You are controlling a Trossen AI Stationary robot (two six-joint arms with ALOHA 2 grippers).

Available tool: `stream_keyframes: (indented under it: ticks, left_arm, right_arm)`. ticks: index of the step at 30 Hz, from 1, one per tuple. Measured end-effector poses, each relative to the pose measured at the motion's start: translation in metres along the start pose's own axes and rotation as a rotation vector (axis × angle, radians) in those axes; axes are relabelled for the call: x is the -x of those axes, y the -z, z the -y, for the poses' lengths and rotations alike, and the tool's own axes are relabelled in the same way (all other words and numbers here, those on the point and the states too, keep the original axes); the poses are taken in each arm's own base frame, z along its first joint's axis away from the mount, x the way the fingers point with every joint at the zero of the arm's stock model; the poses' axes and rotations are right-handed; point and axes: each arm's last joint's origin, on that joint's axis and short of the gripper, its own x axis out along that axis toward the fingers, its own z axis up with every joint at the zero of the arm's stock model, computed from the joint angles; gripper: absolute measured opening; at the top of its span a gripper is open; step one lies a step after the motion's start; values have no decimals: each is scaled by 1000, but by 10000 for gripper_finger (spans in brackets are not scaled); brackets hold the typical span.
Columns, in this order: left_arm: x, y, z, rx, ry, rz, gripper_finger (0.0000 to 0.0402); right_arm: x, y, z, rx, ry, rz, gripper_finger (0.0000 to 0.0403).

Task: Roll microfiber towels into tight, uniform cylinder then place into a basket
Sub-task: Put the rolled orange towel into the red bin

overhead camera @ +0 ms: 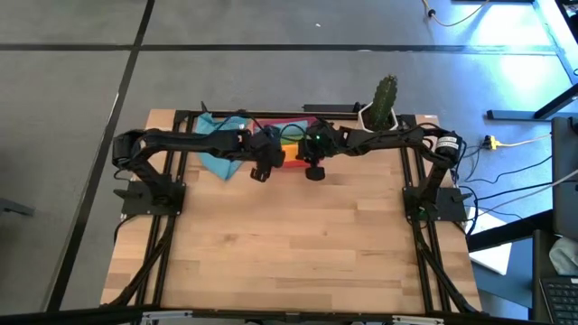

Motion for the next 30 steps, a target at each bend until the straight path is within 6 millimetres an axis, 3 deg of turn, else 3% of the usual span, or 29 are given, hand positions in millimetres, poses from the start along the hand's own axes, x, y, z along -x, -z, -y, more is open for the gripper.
stream_keyframes:
  ticks: [5,8,13,20,30]
  left_arm:
    - [11,11,-17,165,51,114,219]
    - [4,18,-23,253,48,190,215]
    - [-14,33,-17,304,49,153,214]
    - [-24,44,-9,335,-6,143,214]
    - [-35,56,11,324,50,90,214]
  right_arm:
    - [1,2,-1,-2,-8,-21,15]
    - [1,2,-1,4,-8,-19,8]
    - [2,-1,0,17,-3,-6,7]
    - [3,-7,7,26,21,39,8]
    - [6,-4,16,-12,21,47,10]
